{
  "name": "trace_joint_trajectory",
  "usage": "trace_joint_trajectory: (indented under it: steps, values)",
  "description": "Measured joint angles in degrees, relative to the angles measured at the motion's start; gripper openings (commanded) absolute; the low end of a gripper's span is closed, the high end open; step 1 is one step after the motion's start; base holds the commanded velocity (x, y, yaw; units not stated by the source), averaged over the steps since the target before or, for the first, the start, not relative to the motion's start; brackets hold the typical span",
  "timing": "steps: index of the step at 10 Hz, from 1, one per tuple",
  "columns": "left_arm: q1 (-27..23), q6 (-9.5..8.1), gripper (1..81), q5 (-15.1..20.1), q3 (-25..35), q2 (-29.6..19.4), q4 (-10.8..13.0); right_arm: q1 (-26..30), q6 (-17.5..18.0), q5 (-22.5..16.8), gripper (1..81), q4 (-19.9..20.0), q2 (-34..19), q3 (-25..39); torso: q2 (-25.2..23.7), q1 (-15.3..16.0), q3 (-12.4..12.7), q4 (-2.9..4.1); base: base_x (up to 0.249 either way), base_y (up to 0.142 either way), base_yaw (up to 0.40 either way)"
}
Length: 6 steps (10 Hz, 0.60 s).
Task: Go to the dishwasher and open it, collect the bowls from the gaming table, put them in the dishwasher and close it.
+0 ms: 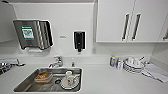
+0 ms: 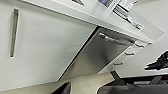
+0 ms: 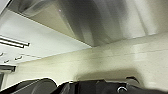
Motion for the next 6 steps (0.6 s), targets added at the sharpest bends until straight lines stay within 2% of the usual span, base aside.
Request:
trace_joint_trajectory:
  steps: [1, 3, 5, 6]
  values:
    - [-2.15, -1.8, 81.1, 0.15, 0.11, -0.09, 0.06, 0.22, 0.0, -0.24, 81.1, 0.0, 0.02, 0.11, -2.07, 1.29, -0.02, 0.0, 0.0, 0.0, 0.0]
    - [-9.26, -7.81, 81.1, 2.16, -0.33, -0.61, 0.48, 0.43, 0.0, -0.41, 81.1, 0.0, 0.02, 0.28, -6.23, 3.89, -0.05, 0.0, 0.0, 0.0, 0.0]
    - [-15.4, -11.89, 81.1, 6.7, -0.94, -2.29, 1.22, 0.87, 0.37, -0.8, 81.1, 0.0, 0.02, 0.28, -10.18, 6.36, -0.15, 0.0, 0.0, 0.0, 0.0]
    - [-17.55, -13.04, 81.1, 9.29, -0.35, -3.24, 1.49, 1.5, 0.96, -0.91, 81.1, 0.02, -0.11, 0.28, -11.73, 7.3, -0.85, 0.0, 0.0, 0.0, 0.0]
